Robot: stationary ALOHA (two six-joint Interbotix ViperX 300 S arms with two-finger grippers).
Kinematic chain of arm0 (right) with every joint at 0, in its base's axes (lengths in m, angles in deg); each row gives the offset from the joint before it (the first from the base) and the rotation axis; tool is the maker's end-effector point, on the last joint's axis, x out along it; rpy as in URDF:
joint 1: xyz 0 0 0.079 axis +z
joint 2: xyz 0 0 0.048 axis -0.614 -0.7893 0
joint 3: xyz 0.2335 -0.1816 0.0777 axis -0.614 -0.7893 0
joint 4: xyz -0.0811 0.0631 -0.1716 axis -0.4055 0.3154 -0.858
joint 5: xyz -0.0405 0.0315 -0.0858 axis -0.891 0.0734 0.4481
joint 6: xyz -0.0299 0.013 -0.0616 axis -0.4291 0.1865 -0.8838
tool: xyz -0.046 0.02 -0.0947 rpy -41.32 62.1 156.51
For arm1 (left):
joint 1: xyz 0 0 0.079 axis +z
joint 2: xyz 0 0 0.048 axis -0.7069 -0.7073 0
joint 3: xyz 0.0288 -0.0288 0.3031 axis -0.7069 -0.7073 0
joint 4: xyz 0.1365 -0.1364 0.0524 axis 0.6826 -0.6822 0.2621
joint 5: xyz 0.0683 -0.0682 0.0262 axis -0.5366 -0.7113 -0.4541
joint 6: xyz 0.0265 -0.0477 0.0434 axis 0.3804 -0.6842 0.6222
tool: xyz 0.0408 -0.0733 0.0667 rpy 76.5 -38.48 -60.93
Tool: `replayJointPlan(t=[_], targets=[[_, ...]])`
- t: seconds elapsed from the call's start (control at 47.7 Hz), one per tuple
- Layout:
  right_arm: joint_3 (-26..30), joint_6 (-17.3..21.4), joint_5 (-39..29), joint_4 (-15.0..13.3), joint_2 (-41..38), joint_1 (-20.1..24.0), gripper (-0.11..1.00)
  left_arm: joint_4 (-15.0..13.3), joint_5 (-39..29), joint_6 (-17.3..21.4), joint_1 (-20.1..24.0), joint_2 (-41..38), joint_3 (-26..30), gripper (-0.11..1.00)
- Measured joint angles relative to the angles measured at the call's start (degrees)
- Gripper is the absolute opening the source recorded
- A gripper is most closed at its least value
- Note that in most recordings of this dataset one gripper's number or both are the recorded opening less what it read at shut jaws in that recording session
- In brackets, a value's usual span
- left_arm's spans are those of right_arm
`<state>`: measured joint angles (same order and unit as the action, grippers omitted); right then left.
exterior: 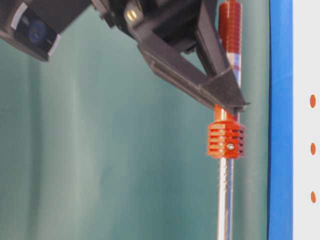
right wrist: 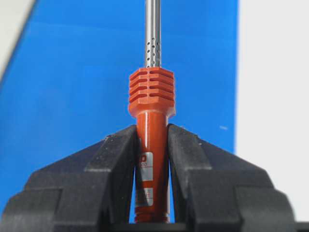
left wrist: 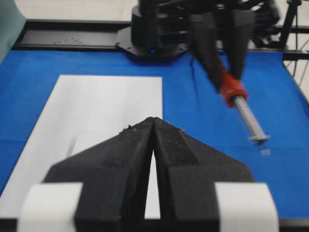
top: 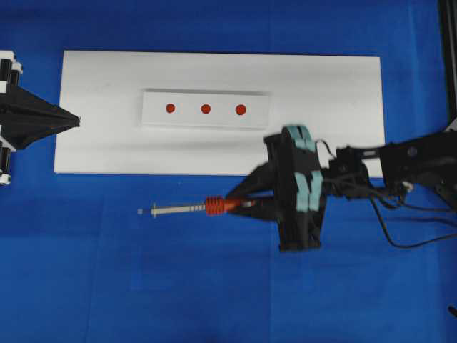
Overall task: Touch the tip of the soldering iron to the mark.
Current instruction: 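Lift the iron and carry it over the rightmost red dot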
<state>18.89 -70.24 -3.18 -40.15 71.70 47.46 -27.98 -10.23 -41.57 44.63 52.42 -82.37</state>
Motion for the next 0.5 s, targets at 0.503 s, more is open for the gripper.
replayJointPlan(t=[0.503], targets=[[0.1,-0.4,-6.2,-13.2,0.1,-15.5,0.06,0.0,0.0,0.0,0.0,0.0,0.0,0.0]])
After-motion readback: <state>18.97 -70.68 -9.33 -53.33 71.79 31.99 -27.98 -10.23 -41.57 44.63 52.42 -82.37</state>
